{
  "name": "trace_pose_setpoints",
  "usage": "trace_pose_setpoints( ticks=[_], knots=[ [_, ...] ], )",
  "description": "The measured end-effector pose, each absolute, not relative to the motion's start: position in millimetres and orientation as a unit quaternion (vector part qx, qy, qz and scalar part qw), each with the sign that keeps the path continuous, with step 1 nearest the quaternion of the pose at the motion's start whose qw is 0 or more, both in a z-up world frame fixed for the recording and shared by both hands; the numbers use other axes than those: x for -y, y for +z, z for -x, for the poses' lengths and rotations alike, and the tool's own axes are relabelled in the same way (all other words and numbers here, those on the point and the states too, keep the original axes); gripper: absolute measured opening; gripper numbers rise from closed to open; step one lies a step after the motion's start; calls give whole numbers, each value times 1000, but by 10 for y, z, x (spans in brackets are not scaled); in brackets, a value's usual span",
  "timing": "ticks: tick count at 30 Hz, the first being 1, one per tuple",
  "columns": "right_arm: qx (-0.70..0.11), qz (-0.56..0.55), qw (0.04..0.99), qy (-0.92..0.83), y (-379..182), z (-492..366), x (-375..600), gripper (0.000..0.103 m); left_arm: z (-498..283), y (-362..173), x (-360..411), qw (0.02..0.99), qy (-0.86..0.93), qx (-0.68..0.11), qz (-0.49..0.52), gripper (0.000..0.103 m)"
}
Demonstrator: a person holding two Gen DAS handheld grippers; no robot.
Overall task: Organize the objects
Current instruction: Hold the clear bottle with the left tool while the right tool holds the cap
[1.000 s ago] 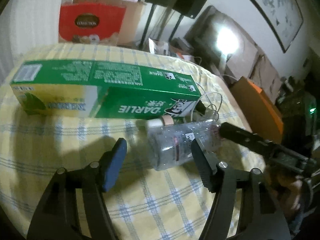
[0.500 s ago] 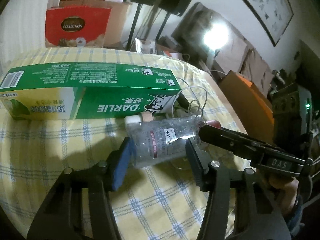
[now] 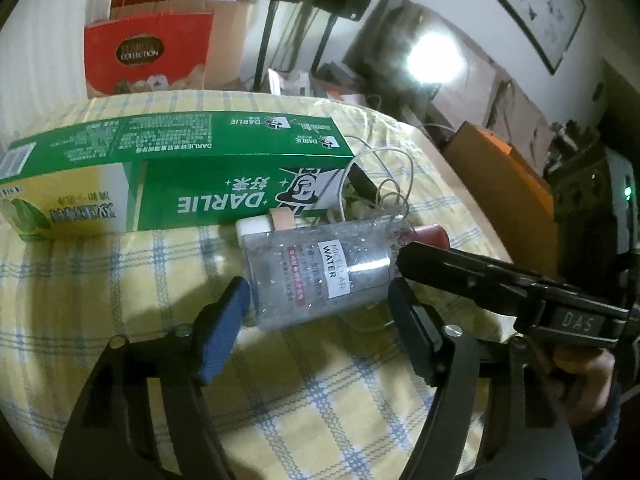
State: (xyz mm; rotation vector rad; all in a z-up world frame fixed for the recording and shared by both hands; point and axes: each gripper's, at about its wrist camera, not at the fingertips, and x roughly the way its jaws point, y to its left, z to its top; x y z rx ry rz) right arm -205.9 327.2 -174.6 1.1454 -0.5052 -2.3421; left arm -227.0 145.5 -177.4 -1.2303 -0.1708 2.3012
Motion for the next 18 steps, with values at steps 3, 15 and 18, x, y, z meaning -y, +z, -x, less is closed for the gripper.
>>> trace_pose_setpoints(
  ticks=[3, 15, 18],
  knots=[
    [187, -412, 234, -860, -1725, 2042, -3302, 56, 2277, -1755, -1418, 268, 848, 73, 451, 55],
    [201, -420, 243, -851, -1746, 2028, -3294, 54, 2315, -1726, -1436, 272, 847, 65, 453, 67],
    [206, -421, 246, -848, -1767, 2036, -3306, 54, 2367, -1747, -1420, 280, 840, 79, 459, 74]
  ],
)
